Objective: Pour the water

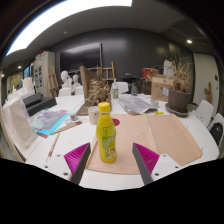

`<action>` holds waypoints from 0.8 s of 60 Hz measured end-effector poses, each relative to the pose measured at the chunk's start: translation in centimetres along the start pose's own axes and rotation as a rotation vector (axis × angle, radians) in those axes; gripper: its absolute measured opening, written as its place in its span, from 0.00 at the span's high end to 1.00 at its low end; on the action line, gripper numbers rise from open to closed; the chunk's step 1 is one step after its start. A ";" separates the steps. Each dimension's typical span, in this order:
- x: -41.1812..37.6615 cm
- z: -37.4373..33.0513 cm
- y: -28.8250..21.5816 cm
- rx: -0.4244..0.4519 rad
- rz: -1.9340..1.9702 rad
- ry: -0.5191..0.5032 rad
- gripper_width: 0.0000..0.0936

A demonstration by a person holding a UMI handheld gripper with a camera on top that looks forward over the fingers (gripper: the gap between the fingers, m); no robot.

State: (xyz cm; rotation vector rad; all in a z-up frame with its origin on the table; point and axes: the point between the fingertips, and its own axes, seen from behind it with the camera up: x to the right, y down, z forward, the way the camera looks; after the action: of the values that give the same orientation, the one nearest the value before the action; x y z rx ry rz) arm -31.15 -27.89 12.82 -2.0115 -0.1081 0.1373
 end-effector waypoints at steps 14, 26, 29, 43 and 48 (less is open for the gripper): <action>-1.2 9.9 1.7 0.038 -0.016 0.091 0.14; -0.4 12.4 1.9 0.061 0.010 0.151 0.55; -0.3 12.4 1.8 0.061 0.003 0.166 0.59; 1.1 12.0 -0.9 0.057 -0.084 0.257 0.72; 2.2 12.3 -3.7 0.065 -0.150 0.301 0.72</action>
State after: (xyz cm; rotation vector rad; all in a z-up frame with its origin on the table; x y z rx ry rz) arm -30.81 -14.97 10.81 -1.9286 -0.0617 -0.2536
